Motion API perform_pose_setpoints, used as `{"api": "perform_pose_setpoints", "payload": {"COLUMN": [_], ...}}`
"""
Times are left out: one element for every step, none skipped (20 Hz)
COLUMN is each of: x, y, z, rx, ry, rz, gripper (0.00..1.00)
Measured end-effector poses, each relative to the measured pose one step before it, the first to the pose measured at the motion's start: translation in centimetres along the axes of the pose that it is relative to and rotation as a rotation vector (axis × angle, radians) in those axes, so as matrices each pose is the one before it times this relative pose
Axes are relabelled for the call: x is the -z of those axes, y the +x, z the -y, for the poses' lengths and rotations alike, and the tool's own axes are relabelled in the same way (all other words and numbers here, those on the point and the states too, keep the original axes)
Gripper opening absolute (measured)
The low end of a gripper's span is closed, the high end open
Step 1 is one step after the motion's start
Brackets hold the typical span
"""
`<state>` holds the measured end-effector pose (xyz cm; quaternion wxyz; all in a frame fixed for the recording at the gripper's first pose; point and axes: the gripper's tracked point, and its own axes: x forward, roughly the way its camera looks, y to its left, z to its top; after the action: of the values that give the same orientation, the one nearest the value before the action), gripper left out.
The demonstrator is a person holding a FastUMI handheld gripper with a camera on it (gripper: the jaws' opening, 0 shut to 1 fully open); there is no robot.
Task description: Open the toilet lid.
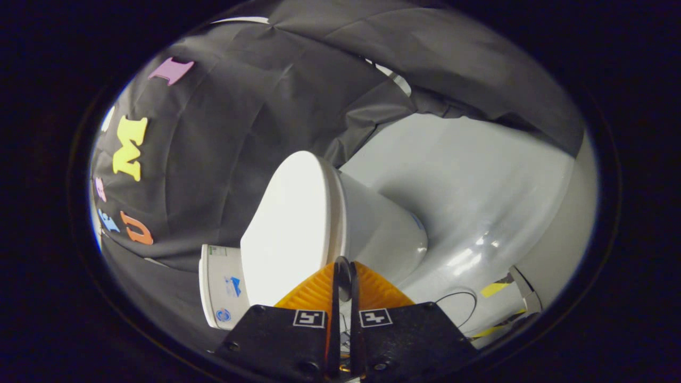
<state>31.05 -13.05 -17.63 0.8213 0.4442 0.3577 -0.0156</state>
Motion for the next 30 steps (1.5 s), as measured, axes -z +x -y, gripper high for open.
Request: {"api": "perform_pose_setpoints", "payload": {"x": [-0.155, -0.102, -0.094, -0.137, -0.045, 0.018, -0.117, -0.176, -0.186, -0.037, 0.065, 0.063, -0.113, -0.057, -0.077, 0.088, 0.143, -0.118, -0.122, 0.273, 0.020, 0.094, -0.099, 0.133, 0.062, 0.246, -0.064, 0.059, 0.119, 0.221], "y": [-0.290, -0.398, -0.279, -0.431, -0.344, -0.340, -0.356, -0.379, -0.425, -0.353, -0.208, -0.257, -0.161, -0.346, -0.230, -0.280, -0.063, -0.291, -0.162, -0.194, -0.191, -0.096, 0.000, 0.112, 0.094, -0.126, -0.036, -0.009, -0.115, -0.347], "z": [-0.658, -0.480, -0.422, -0.449, -0.535, -0.645, -0.508, -0.571, -0.685, -0.855, -0.627, -0.565, -0.702, -0.888, -1.045, -1.057, -1.054, -1.115, -0.894, -0.859, -1.082, -0.961, -1.111, -0.737, -0.646, -0.491, -0.668, -0.712, -0.646, -0.280], "rx": [-0.01838, -0.01315, -0.01089, -0.01020, -0.00915, -0.00867, -0.01238, -0.01609, -0.01820, -0.01611, -0.00994, -0.00887, -0.00955, -0.01527, -0.01877, -0.02084, -0.01585, -0.01129, -0.00809, -0.00830, -0.01323, -0.00985, -0.01151, -0.00093, 0.00060, 0.00278, -0.00373, -0.00476, -0.00350, 0.00743], "ry": [0.00451, 0.00085, -0.00540, -0.00732, -0.00414, -0.00454, -0.00135, 0.00452, 0.00753, 0.00306, -0.00906, -0.01009, -0.00757, -0.00066, -0.00574, -0.00503, -0.01468, -0.01305, -0.02014, -0.02030, -0.01415, -0.01043, -0.01174, -0.01500, -0.02178, -0.00918, -0.00857, -0.00230, -0.01498, -0.02054], "rz": [0.00227, 0.00152, 0.00390, 0.00309, 0.00113, 0.00508, 0.00493, 0.00716, 0.00414, 0.00501, 0.00313, 0.00271, 0.00229, 0.00258, 0.00354, 0.00450, 0.00200, 0.00252, 0.00227, -0.00014, 0.00084, 0.00030, 0.00156, 0.00140, 0.00013, 0.00209, -0.00122, 0.00246, -0.00021, 0.00159], "gripper": [0.10, 0.07, 0.06, 0.05, 0.05, 0.06, 0.05, 0.05, 0.05, 0.05, 0.05, 0.05, 0.05, 0.05, 0.05, 0.05, 0.05, 0.05, 0.05, 0.05, 0.05, 0.06, 0.06, 0.07, 0.08, 0.08, 0.09, 0.09, 0.09, 0.10]}}
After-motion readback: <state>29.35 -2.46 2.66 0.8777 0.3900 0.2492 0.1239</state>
